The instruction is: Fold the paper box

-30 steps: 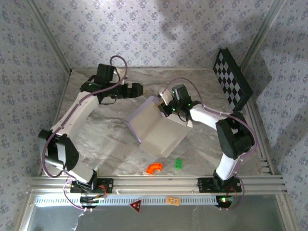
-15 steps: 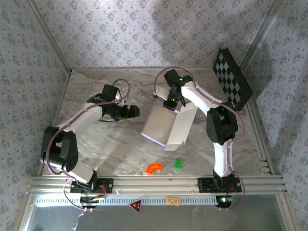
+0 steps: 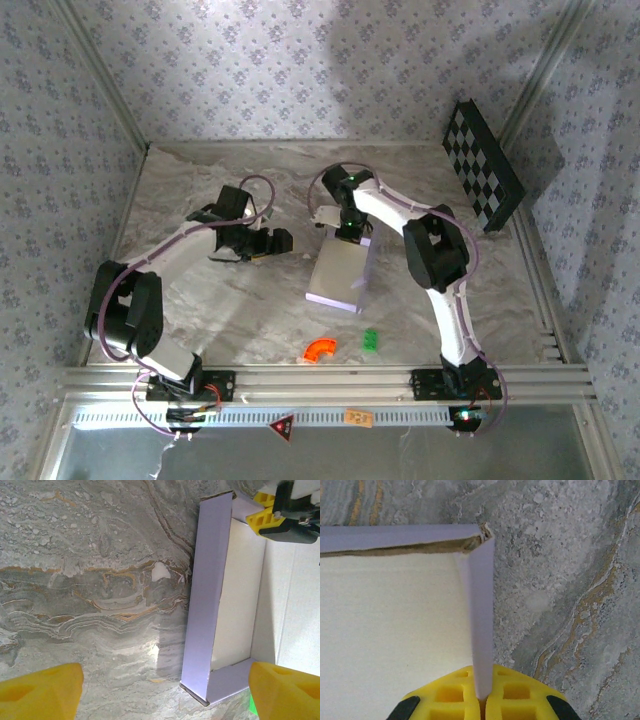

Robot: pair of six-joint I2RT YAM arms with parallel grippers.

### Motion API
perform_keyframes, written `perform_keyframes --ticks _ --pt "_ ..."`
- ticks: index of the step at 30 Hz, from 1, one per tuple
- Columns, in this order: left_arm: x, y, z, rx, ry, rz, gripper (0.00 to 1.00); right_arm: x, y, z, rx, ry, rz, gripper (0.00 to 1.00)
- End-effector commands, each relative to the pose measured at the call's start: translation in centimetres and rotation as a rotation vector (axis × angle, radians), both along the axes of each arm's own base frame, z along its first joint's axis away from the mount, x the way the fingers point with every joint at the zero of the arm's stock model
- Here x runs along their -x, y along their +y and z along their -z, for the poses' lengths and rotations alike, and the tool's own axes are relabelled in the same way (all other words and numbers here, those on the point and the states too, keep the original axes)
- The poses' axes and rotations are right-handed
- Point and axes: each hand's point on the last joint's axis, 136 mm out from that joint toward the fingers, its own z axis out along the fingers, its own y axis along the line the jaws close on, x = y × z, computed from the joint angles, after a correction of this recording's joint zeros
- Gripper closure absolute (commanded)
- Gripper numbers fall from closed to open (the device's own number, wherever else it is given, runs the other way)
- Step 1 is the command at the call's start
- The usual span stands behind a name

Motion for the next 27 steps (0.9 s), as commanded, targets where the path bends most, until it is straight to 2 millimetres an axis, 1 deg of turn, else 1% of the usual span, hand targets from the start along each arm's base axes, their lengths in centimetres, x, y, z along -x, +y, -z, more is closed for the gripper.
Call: perform_keyframes --ticks 1,3,5,7,10,13,16,19,20,24,27 --pt "0.1 0.1 -0.4 0.005 -0.02 -0.002 0.14 0.3 -0.6 3.4 0.059 0.013 -0.021 1.0" --pt "0.1 0.1 -0.2 0.002 -0.015 -0.004 0.14 0.3 -0.6 4.0 0.063 -0.001 -0.023 1.0" --pt "0.1 0.2 -0.1 0.0 -0.015 -0.009 0.14 -0.3 -0.6 3.9 0.068 -0.034 -0.024 1.0" --pt "0.0 0.2 0.1 -0.001 -0.016 -0.013 0.14 -1.5 -0.6 3.3 0.078 -0.093 -0.03 1.0" --pt "-0.1 0.3 0.2 -0.004 -0.016 -0.018 0.14 -2.0 0.2 2.4 0.054 -0.119 -0.096 1.0" --pt "0.0 0.4 0.4 -0.005 -0.015 -0.02 0.13 -0.8 1.1 1.8 -0.004 -0.065 -0.158 0.93" --pt "0.0 0.5 0.4 -0.004 -0.019 -0.024 0.13 -0.2 2.0 0.1 -0.048 -0.037 -0.185 0.84" --pt "-0.1 0.7 0.4 -0.005 -0.018 -0.027 0.13 0.6 2.6 -1.0 -0.067 -0.007 -0.198 0.71" --pt "-0.1 0.7 0.4 -0.004 -0.018 -0.026 0.13 0.6 2.9 -1.2 -0.071 -0.006 -0.202 0.69" --pt "0.0 0.8 0.4 -0.001 -0.019 -0.025 0.13 0.3 4.0 -2.1 -0.112 -0.036 -0.214 0.66" --pt "0.0 0.9 0.5 0.001 -0.018 -0.028 0.13 0.2 4.6 -2.0 -0.133 -0.026 -0.219 0.65"
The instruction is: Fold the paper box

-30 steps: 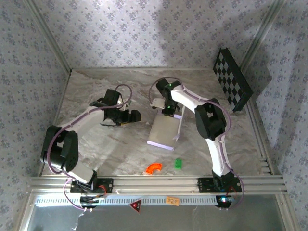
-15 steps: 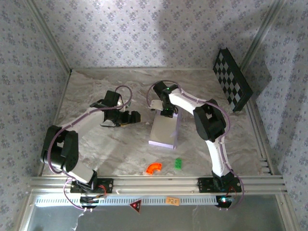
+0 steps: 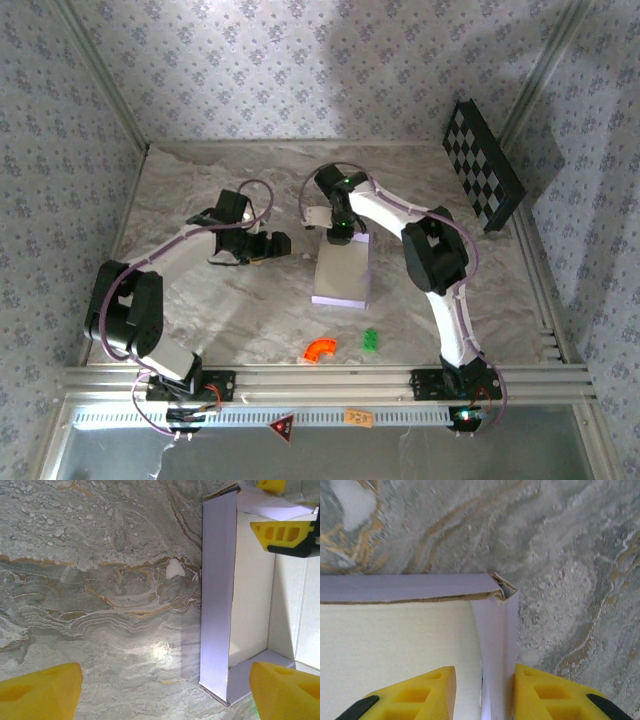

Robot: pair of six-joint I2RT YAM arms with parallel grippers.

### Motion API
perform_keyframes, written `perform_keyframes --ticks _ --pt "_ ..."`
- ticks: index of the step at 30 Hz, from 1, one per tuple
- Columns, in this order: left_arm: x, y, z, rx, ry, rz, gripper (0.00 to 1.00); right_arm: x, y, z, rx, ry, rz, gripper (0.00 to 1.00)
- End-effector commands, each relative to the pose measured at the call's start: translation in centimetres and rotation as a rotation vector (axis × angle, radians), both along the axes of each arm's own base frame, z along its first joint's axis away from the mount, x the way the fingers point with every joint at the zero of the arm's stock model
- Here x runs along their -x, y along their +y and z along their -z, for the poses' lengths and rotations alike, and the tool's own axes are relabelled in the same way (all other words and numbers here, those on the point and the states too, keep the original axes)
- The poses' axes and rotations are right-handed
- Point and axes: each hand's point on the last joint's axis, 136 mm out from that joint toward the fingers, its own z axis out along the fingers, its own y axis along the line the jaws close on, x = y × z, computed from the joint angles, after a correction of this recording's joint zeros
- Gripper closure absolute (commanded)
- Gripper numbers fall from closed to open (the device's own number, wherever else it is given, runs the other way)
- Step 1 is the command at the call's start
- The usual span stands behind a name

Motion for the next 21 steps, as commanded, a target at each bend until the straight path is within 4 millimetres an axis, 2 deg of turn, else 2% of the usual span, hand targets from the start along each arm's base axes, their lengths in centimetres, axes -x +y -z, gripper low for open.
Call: perform_keyframes --ticks 1,10,15,21 --pt "-0.2 0.3 -0.7 0.011 -0.024 -0.007 0.13 0.4 1.1 -0.5 -0.035 0.032 -0.038 0.65" --pt "0.0 0.6 -0.6 0.013 -0.024 -0.011 0.13 -0.6 2.4 1.1 -0.044 0.003 -0.051 0.74" --pt "0.0 0.8 -0.5 0.015 -0.023 -0.017 0.13 -1.2 2.9 2.0 -0.057 -0.043 -0.055 0.85" --pt "0.1 0.9 -0.2 0.012 -0.014 -0.019 0.13 -1.3 3.0 4.1 -0.051 -0.124 -0.076 0.99"
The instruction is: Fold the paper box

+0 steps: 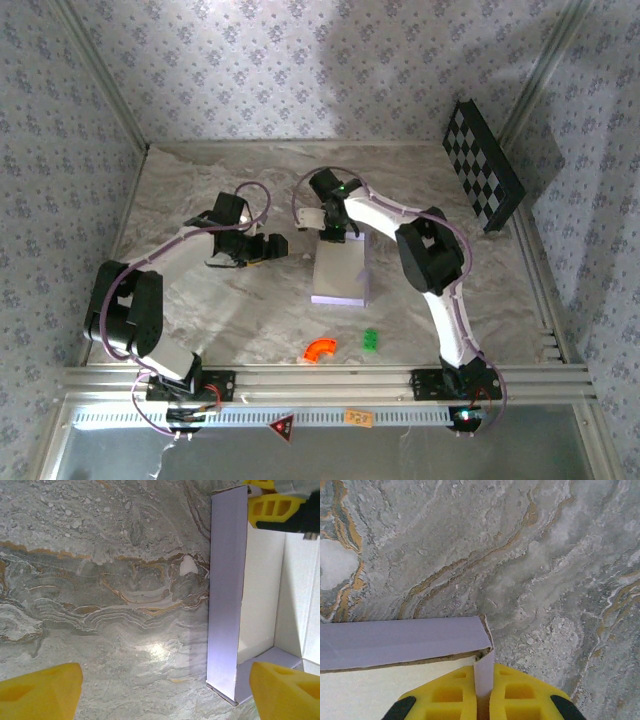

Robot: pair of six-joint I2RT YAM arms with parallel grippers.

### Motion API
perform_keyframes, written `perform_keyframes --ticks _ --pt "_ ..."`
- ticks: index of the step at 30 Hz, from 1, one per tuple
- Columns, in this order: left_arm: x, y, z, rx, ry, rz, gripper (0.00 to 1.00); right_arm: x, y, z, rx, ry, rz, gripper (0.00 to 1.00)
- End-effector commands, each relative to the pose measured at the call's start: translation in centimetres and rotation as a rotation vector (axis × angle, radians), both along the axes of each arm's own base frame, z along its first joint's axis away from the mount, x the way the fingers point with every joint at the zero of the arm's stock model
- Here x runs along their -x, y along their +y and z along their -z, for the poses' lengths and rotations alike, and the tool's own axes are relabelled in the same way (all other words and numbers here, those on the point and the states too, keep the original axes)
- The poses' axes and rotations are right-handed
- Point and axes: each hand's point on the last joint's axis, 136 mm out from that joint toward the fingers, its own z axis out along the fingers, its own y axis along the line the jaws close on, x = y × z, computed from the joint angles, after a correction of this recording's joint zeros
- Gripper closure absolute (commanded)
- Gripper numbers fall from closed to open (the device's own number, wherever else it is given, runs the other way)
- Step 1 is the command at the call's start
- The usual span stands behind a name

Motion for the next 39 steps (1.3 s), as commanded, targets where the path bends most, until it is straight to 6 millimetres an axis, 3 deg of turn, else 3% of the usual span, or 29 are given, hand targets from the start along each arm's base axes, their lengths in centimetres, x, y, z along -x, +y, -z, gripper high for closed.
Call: perform_keyframes --ticks 1,8,13,14,21,27,31,35,39 --pt "-0.1 0.2 -0.9 0.018 -0.031 0.0 0.13 -0.1 0.5 2.9 0.012 -0.045 -0.035 1.0" --pt "0.1 0.4 -0.8 0.017 -0.029 -0.006 0.13 1.4 0.5 5.5 0.025 -0.021 -0.088 1.0" --pt "0.0 0.7 -0.9 0.017 -0.033 -0.022 0.13 0.9 0.7 4.2 0.006 -0.074 -0.104 1.0" --pt "0.0 0.7 -1.0 0.017 -0.036 -0.025 0.13 0.6 1.0 3.3 -0.007 -0.085 -0.106 0.99" --pt "-0.5 1.3 -2.2 0.01 -0.074 -0.043 0.13 -0.8 2.5 -4.3 -0.076 -0.138 -0.115 0.63" --pt "-0.7 2.1 -2.7 0.007 -0.087 -0.057 0.13 1.1 4.5 -10.2 -0.241 -0.063 -0.125 0.53" --pt "-0.7 2.3 -2.8 0.009 -0.09 -0.064 0.13 1.3 5.7 -14.2 -0.37 -0.05 -0.078 0.5" --pt "-0.6 2.6 -2.8 0.002 -0.095 -0.076 0.13 -0.4 5.5 -17.9 -0.447 -0.106 0.127 0.45" --pt "-0.7 2.8 -2.9 0.0 -0.102 -0.088 0.13 -2.7 2.6 -20.9 -0.507 -0.18 0.54 0.47"
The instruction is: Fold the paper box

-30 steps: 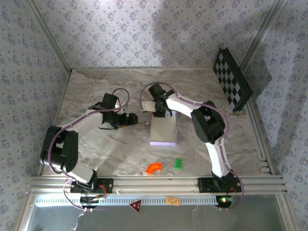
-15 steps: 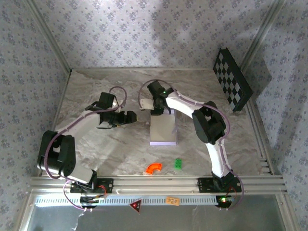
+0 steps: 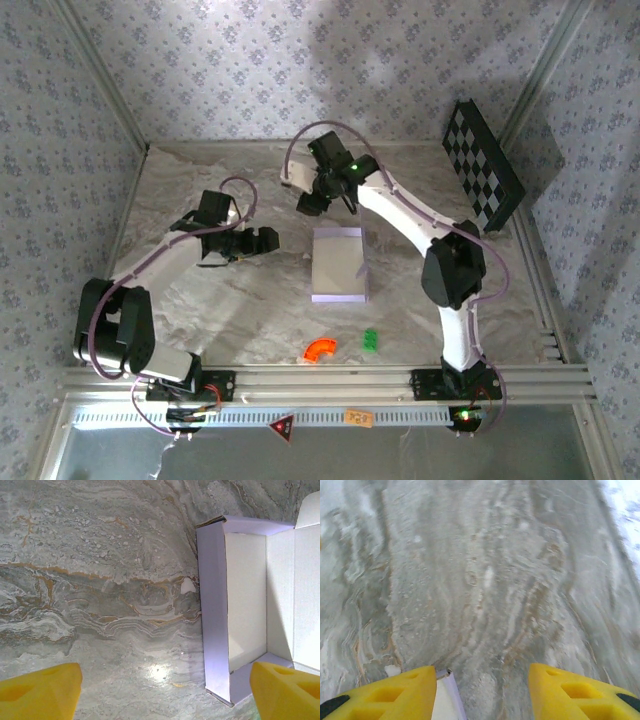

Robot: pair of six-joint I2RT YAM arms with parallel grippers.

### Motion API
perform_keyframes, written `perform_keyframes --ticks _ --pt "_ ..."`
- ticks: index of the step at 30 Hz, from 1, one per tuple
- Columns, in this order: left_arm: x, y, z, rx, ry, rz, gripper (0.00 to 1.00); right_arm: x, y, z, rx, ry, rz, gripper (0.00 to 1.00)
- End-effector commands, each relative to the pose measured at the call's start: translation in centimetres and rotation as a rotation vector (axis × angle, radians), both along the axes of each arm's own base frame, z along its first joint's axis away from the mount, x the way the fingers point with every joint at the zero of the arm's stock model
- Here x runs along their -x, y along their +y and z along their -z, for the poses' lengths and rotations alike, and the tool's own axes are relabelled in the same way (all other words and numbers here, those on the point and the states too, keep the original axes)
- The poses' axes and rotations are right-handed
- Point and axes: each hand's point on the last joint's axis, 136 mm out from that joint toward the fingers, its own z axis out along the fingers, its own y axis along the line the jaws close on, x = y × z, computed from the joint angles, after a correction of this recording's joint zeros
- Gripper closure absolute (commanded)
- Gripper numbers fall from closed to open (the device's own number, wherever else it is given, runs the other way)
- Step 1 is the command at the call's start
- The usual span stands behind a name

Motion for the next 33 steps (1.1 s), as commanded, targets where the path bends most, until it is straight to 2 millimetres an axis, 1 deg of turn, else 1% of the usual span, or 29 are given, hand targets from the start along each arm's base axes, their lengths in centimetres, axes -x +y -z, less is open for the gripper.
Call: perform_keyframes --ticks 1,4,6,9,10,14,16,19,22,26,27,30,33 --pt "0.3 0.7 -0.3 -0.009 -0.009 -0.02 0.13 -1.4 -3.4 -4.3 -0.115 0.023 0.434 0.48" --pt "0.3 1.0 -0.1 -0.014 -0.007 -0.028 0.13 -0.2 -6.5 -5.0 -0.109 0.082 0.643 0.49" --pt "0.4 1.2 0.1 -0.016 -0.003 -0.035 0.13 0.8 -8.4 -5.5 -0.093 0.085 0.743 0.49" --pt "0.4 1.6 0.1 -0.025 -0.008 -0.044 0.13 2.5 -10.8 -5.3 -0.056 0.07 0.856 0.48" --pt "0.5 1.8 -0.1 -0.037 -0.016 -0.05 0.13 3.1 -11.5 -5.1 -0.051 0.062 0.896 0.48" --pt "0.5 3.0 -1.2 -0.082 -0.074 -0.085 0.13 5.7 -12.7 -3.5 -0.015 0.069 0.987 0.44" --pt "0.7 3.5 -1.9 -0.101 -0.104 -0.097 0.13 7.0 -13.0 -2.8 0.002 0.082 1.022 0.44" --pt "0.9 4.3 -2.8 -0.136 -0.14 -0.114 0.13 8.3 -13.0 -1.6 0.017 0.113 1.035 0.45" --pt "1.2 5.0 -3.5 -0.167 -0.163 -0.125 0.13 9.1 -12.8 -0.5 0.027 0.132 1.041 0.48" --pt "1.5 5.4 -3.7 -0.184 -0.176 -0.128 0.12 9.8 -12.8 0.0 0.051 0.13 1.051 0.56" --pt "1.5 5.4 -3.8 -0.184 -0.178 -0.129 0.13 9.8 -12.8 0.0 0.057 0.123 1.047 0.6" --pt "1.6 5.5 -4.0 -0.185 -0.187 -0.132 0.13 9.7 -12.8 -0.2 0.073 0.108 1.024 0.77" --pt "1.6 5.8 -4.5 -0.195 -0.214 -0.143 0.15 9.4 -12.6 -0.1 0.111 0.08 0.966 0.87"
